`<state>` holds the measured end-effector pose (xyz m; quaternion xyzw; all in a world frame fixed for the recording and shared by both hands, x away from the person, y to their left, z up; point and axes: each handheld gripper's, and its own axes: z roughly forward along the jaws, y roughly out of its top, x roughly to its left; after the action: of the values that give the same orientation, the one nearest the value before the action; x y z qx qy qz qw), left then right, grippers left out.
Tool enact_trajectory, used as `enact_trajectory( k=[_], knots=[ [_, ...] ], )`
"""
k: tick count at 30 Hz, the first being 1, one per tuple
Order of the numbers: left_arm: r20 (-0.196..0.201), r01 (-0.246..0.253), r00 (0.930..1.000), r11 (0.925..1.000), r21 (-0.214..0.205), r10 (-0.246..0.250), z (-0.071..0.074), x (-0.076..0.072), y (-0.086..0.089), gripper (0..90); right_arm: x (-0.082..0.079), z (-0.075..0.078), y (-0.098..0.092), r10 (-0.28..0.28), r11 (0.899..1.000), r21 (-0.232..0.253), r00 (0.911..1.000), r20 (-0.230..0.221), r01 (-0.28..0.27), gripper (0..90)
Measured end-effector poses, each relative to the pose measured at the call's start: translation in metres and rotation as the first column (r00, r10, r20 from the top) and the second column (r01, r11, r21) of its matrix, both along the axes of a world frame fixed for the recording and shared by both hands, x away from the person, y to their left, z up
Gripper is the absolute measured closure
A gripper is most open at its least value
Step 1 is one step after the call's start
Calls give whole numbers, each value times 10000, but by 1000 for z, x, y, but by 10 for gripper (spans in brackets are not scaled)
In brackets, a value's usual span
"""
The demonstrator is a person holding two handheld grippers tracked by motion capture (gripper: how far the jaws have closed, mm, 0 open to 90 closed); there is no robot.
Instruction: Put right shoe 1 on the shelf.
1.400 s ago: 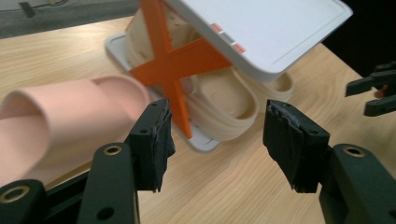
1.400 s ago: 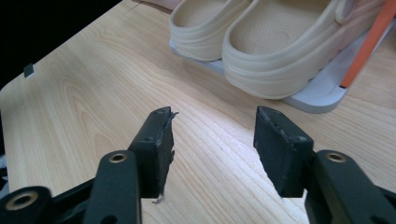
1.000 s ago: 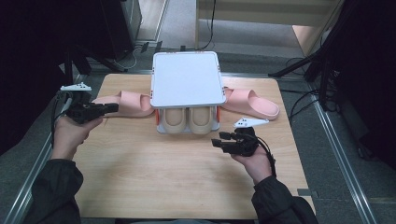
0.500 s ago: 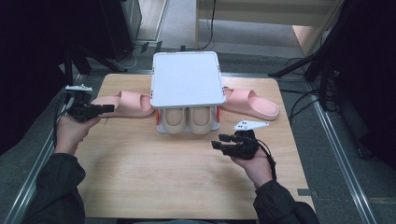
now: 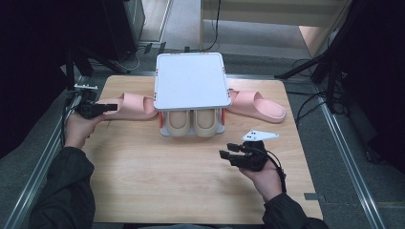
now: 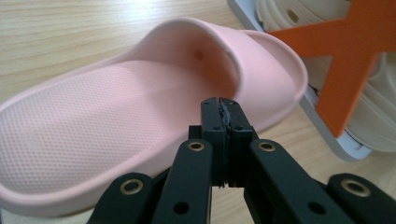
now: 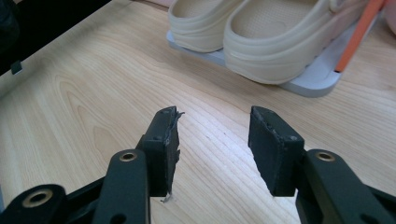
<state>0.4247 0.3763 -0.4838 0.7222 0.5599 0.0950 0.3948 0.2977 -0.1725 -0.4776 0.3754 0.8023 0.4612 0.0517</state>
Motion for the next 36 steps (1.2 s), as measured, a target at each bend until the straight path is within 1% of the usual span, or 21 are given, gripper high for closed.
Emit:
enact_trajectory(
  k=[1, 2, 3, 4, 6, 8, 10, 12, 14, 17, 19, 21, 22, 24, 27, 29, 31, 35, 36],
  knots=[
    [-68, -70, 10000, 10000, 61, 71, -1, 3, 2, 894, -1, 0, -1, -60, 10000, 20, 10000, -22, 60, 536],
    [-111, -162, 9998, 9998, -77, 161, -4, 5, 5, 894, -2, 0, -2, -158, 9999, 55, 9999, -37, 158, 537],
    [-167, -147, 9998, 9993, -357, 141, -7, 8, 7, 894, -3, 0, -3, -210, 9997, 80, 9998, -34, 211, 537],
    [-237, -150, 9996, 9992, -373, 142, -11, 10, 7, 894, -4, 0, -4, -240, 9997, 99, 9997, -28, 240, 537],
    [-418, -119, 9991, 9997, -224, 109, -18, 14, 6, 894, -6, -1, -6, -335, 9994, 52, 9994, -28, 335, 537],
    [-368, -179, 9992, 9994, -297, 168, -22, 16, 6, 895, -7, -1, -8, -412, 9991, 32, 9991, -18, 412, 536],
    [-439, -241, 9988, 9989, -394, 223, -24, 16, 7, 894, -9, -1, -10, -494, 9988, 2, 9988, 22, 494, 535],
    [-565, -225, 9982, 9991, -360, 205, -24, 15, 7, 894, -9, -1, -11, -559, 9984, 12, 9984, 26, 559, 534],
    [-546, -200, 9983, 9996, -220, 187, -23, 14, 5, 894, -9, -1, -11, -545, 9985, 15, 9985, 30, 545, 534],
    [-545, -258, 9982, 9995, -180, 248, -23, 13, 4, 896, -7, -1, -9, -477, 9989, 20, 9989, 39, 477, 534],
    [-508, -286, 9983, 9994, -205, 275, -24, 12, 3, 897, -6, -1, -8, -412, 9991, 23, 9991, 54, 412, 535],
    [-662, -146, 9977, 9988, -464, 115, -24, 11, 3, 897, -5, -1, -7, -386, 9993, -9, 9992, 67, 386, 535],
    [-721, -71, 9974, 9987, -509, 34, -24, 10, 2, 897, -5, -1, -7, -385, 9993, 10, 9992, 47, 385, 534],
    [-687, 1, 9976, 9995, -316, -23, -23, 8, 0, 897, -4, -1, -6, -389, 9992, 42, 9992, 77, 389, 535],
    [-701, 43, 9975, 9997, -228, -59, -23, 5, -4, 897, -3, 0, -6, -356, 9994, 43, 9993, 94, 355, 534],
    [-734, 6, 9973, 9996, -272, -26, -23, 3, -5, 897, -3, 0, -6, -336, 9994, 45, 9994, 119, 335, 534],
    [-828, 80, 9965, 9994, -334, -107, -23, 0, -6, 896, -2, 0, -5, -317, 9995, 59, 9994, 122, 316, 534],
    [-853, 166, 9962, 9995, -270, -189, -22, -4, -10, 897, -1, 0, -3, -269, 9996, -70, 9995, 164, 270, 535],
    [-892, 189, 9958, 9993, -308, -215, -22, -5, -10, 897, 0, 0, -3, -222, 9997, -78, 9996, 186, 223, 534]
  ],
)
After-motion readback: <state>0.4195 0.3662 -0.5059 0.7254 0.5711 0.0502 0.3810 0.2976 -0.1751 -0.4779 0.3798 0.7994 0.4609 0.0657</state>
